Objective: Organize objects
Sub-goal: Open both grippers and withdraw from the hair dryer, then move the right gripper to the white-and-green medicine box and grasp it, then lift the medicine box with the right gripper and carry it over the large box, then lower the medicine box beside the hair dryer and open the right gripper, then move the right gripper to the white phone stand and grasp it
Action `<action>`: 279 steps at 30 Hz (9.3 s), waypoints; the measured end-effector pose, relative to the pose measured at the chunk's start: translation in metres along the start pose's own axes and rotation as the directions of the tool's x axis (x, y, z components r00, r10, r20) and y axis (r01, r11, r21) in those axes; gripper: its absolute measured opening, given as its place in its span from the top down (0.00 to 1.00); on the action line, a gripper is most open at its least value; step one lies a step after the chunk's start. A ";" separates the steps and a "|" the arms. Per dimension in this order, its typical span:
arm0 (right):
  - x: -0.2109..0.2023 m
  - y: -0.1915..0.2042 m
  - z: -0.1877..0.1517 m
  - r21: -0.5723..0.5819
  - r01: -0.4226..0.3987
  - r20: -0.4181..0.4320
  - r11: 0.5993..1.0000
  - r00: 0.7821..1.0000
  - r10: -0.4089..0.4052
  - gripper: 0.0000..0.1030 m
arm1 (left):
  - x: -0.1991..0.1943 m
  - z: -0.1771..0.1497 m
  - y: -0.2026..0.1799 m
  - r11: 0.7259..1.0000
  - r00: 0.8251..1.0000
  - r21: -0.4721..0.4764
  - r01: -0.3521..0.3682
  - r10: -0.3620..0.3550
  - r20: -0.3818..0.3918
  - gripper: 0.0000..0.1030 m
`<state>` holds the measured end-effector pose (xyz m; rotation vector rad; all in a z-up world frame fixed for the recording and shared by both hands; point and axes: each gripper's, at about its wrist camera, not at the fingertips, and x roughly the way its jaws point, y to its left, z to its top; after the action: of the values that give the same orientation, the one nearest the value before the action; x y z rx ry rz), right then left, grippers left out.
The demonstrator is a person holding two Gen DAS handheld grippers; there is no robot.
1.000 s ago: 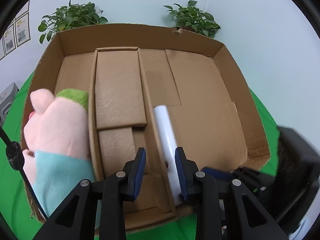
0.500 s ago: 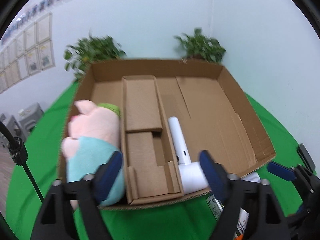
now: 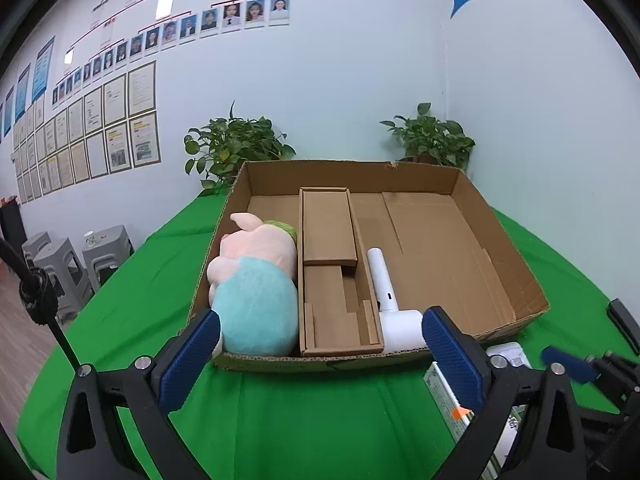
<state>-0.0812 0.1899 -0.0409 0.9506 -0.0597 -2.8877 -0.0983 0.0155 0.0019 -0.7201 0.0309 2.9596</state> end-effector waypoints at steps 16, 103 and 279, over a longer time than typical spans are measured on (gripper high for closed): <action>-0.006 -0.024 -0.011 0.034 -0.012 -0.001 0.999 1.000 0.012 0.12 | -0.012 -0.007 -0.016 0.998 0.997 -0.039 0.058 -0.060 -0.049 0.02; 0.019 0.005 -0.074 -0.083 -0.180 -0.199 0.980 0.967 0.161 0.00 | 0.068 -0.083 -0.017 0.826 0.735 -0.337 0.451 -0.559 -0.385 0.03; 0.052 -0.063 -0.035 0.060 0.058 -0.206 0.997 0.977 -0.044 0.01 | 0.049 -0.052 -0.011 0.995 0.977 0.084 -0.049 0.065 -0.202 0.01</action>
<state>-0.1070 0.2464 -0.1041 1.2742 -0.1166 -2.8308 -0.1171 0.0284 -0.0670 -1.0252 0.1856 2.9049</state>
